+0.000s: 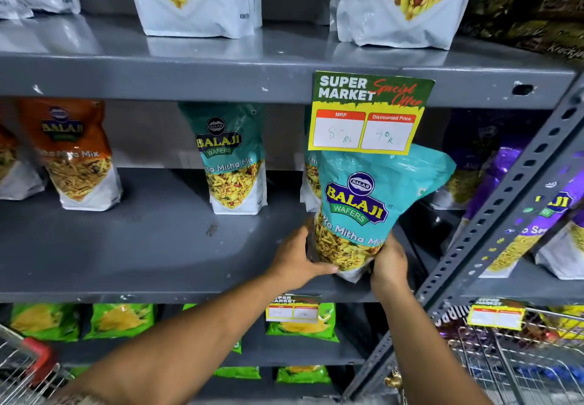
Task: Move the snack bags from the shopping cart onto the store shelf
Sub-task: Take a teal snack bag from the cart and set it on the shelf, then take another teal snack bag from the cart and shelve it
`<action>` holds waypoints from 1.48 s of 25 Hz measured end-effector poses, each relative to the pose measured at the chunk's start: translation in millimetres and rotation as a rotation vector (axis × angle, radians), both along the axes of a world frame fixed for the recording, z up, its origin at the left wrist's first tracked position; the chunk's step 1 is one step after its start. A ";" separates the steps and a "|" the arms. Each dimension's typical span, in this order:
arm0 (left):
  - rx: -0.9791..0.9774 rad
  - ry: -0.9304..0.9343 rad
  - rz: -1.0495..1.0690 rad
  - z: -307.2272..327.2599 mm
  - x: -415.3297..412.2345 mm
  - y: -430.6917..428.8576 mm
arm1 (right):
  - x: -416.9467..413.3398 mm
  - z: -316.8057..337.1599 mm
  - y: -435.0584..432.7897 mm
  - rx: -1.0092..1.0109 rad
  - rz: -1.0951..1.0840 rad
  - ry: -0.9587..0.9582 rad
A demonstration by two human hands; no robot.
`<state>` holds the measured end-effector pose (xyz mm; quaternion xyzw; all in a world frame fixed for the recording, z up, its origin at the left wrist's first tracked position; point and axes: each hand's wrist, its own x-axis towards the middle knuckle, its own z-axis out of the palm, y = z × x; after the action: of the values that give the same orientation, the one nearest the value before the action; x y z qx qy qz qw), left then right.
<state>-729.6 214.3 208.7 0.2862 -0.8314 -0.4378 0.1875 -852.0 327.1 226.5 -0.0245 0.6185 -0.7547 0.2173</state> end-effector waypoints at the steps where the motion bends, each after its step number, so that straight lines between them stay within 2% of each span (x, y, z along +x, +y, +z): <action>1: -0.012 -0.010 0.052 -2.4 -1.4 3.7 | -0.7 0.6 -2.1 0.004 0.037 -0.026; 5: -0.100 -0.077 0.217 -3.2 -4.6 15.4 | -8.2 9.9 -14.2 0.014 0.042 -0.110; 11: -0.117 -0.153 0.100 7.4 17.1 1.6 | -6.3 -3.8 -10.3 -0.031 -0.110 -0.047; 13: -0.111 -0.087 0.103 9.3 48.5 -11.4 | 10.6 -11.6 -2.9 -0.030 -0.194 0.065; 16: -0.202 0.017 0.190 11.8 117.5 -37.9 | 54.5 -20.9 10.8 -0.057 -0.344 0.309; 18: -0.237 0.039 0.308 12.2 174.9 -51.5 | 90.0 -30.7 10.0 -0.074 -0.335 0.466; 20: -0.238 0.023 0.473 5.8 240.8 -65.2 | 133.5 -45.5 -3.3 -0.074 -0.173 0.508; 23: -0.182 -0.032 0.740 -12.9 352.6 -85.5 | 208.2 -52.0 -45.5 0.010 0.314 0.597; 26: -0.030 -0.063 1.053 -27.1 462.9 -96.6 | 289.1 -45.9 -108.1 0.093 0.786 0.675; 30: 0.191 -0.086 1.330 -47.8 584.5 -102.2 | 400.6 -41.6 -190.7 0.176 1.182 0.826; 33: 0.367 -0.103 1.341 -73.3 638.3 -100.6 | 469.8 -50.5 -232.2 0.336 1.441 0.764; 35: 0.455 -0.282 1.383 -109.0 683.8 -102.4 | 532.3 -78.2 -260.5 0.532 1.692 0.679; 37: 0.483 -0.469 1.245 -147.4 709.5 -99.2 | 579.0 -109.9 -271.4 0.726 1.846 0.437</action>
<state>-20.1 115.1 61.2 0.8289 -0.4115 -0.3479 0.1502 -273.0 55.7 116.7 -0.5624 0.5763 -0.0377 0.5918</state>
